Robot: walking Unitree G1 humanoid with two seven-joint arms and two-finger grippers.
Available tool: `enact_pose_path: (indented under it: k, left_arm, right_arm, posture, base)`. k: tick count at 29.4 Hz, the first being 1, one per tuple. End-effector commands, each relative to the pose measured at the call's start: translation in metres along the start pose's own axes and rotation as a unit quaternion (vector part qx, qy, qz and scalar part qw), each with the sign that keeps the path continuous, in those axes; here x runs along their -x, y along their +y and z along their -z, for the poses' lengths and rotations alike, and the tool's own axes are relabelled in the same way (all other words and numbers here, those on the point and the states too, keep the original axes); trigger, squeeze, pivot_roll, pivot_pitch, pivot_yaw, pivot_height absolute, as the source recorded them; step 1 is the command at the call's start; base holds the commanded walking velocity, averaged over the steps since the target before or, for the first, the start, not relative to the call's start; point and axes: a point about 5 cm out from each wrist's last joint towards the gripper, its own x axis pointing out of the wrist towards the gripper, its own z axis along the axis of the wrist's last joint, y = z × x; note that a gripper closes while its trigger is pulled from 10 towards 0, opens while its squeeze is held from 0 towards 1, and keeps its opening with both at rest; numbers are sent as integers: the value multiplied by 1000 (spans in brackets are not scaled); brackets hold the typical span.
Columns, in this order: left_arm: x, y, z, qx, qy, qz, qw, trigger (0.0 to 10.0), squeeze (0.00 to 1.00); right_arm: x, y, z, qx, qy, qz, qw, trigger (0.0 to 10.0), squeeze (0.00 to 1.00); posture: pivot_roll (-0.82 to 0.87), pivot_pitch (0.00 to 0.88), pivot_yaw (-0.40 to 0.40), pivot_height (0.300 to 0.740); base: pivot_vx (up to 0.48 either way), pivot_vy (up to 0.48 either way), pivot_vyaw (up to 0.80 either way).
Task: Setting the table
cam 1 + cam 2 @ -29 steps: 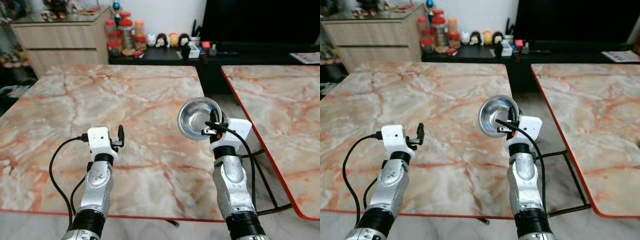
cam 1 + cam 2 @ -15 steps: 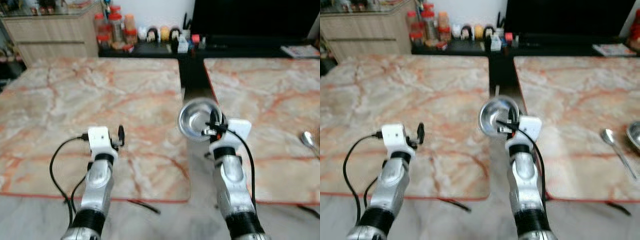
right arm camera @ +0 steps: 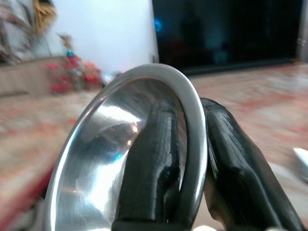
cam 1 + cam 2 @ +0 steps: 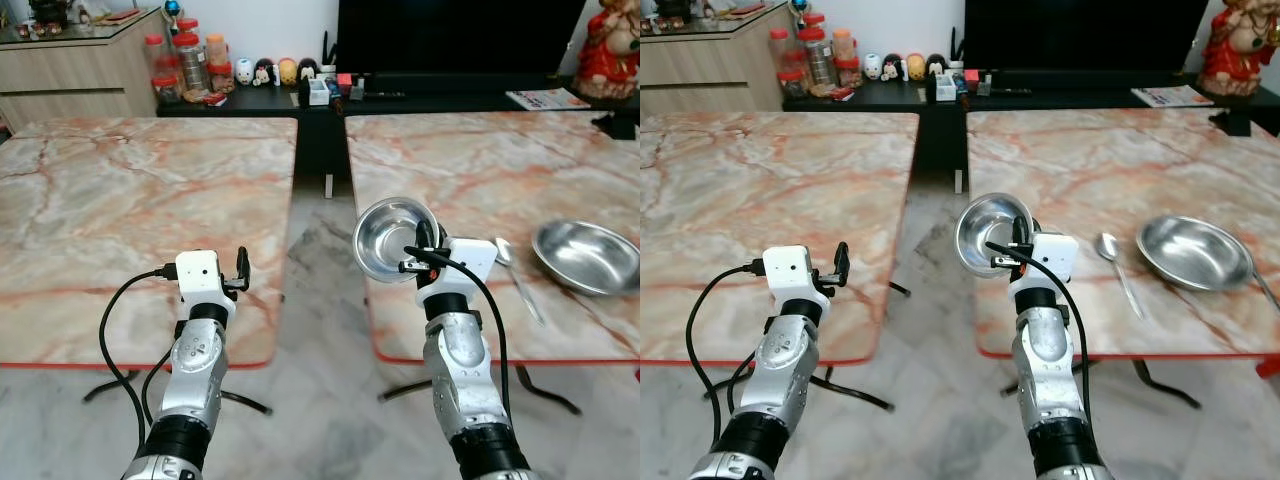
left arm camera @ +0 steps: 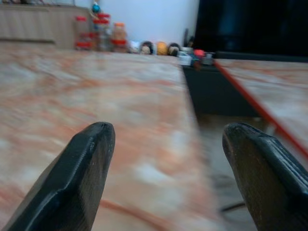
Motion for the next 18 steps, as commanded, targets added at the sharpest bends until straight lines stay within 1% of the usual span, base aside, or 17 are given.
enact_pose_path:
  k: [1,3,4,5,10,18]
  left_arm:
    - [0,9,-2,-11,-2,-8,1000,10000,0]
    - [0,9,-2,-11,-2,-8,1000,10000,0]
    - [0,9,-1,-11,-2,-7,1000,10000,0]
    - [0,9,-1,-11,-2,-7,1000,10000,0]
    - [0,9,-2,-11,-3,-5,1000,10000,0]
    - [3,9,0,-13,-1,-2,1000,10000,0]
  right_arm:
    - [-5,10,-10,-7,-21,-10,1000,10000,0]
    - [-5,10,-10,-9,-21,-9,1000,10000,0]
    - [-5,9,-9,-21,-19,-3,1000,10000,0]
    - [-5,8,-9,-23,-19,-2,1000,10000,0]
    - [-4,8,-8,-16,-16,-2,1000,10000,0]
    - [-3,11,-9,-22,-21,-4,1000,10000,0]
  posture:
    - [-65,0,10,740]
    - [-65,0,10,740]
    - [-66,0,11,740]
    - [-66,0,11,740]
    - [-64,0,10,740]
    - [-67,0,17,740]
  base:
    - [0,-368,800]
    - [0,-368,794]
    - [0,-368,0]
    - [0,-364,0]
    - [0,-366,0]
    - [0,-357,0]
